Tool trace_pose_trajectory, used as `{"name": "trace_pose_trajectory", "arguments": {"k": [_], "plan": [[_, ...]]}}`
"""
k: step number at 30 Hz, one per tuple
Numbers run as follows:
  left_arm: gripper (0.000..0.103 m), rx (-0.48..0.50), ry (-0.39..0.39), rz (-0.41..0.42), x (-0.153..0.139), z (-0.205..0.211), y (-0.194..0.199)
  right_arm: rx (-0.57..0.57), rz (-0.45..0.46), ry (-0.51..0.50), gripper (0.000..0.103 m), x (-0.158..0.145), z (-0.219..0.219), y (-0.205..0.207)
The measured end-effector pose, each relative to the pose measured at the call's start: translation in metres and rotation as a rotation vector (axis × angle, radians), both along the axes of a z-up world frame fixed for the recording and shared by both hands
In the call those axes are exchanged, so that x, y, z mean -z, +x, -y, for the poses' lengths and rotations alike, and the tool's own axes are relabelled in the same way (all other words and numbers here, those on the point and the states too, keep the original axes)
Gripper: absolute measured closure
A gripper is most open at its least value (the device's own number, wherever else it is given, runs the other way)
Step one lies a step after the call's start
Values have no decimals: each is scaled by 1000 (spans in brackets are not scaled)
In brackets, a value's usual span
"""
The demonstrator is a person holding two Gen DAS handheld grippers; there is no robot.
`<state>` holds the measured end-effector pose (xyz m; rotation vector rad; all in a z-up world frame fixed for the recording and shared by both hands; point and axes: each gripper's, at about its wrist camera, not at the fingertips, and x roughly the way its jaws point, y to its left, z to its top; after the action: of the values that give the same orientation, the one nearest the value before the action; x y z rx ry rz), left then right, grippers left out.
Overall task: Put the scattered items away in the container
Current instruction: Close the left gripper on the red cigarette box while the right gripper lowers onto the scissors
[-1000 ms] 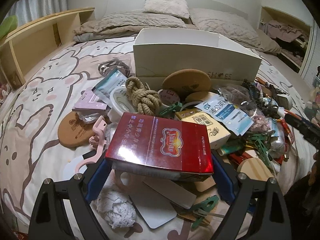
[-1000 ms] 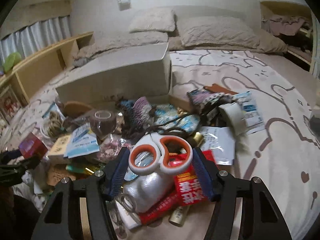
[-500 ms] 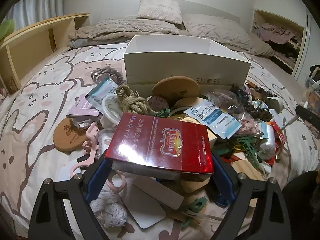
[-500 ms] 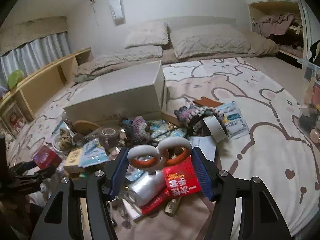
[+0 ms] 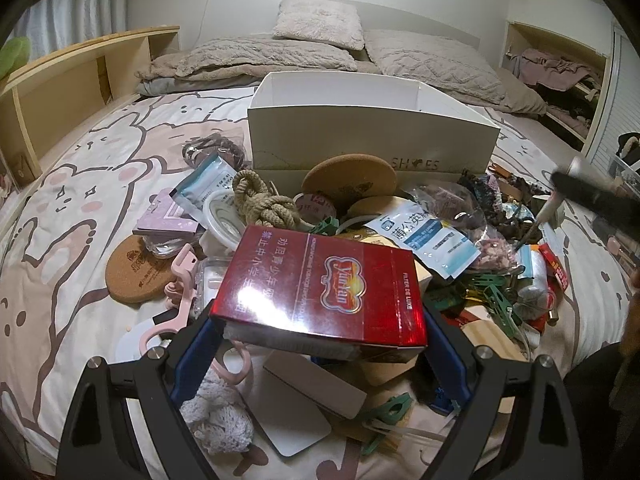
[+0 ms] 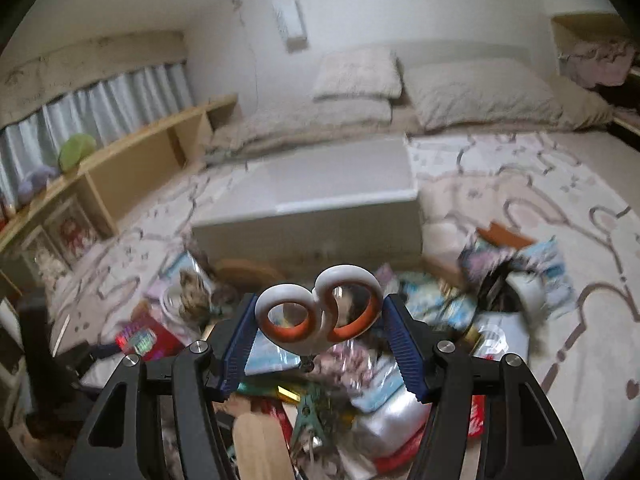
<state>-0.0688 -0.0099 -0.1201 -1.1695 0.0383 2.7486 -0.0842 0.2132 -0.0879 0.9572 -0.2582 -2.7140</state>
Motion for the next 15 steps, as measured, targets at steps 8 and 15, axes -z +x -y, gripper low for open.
{"name": "trace_pose_trajectory", "arguments": {"k": [8, 15], "plan": [[10, 14, -1, 2, 1, -4, 1, 22, 135, 65, 39, 31, -8, 26], [10, 16, 0, 1, 1, -4, 1, 3, 223, 154, 39, 42, -10, 35]]}}
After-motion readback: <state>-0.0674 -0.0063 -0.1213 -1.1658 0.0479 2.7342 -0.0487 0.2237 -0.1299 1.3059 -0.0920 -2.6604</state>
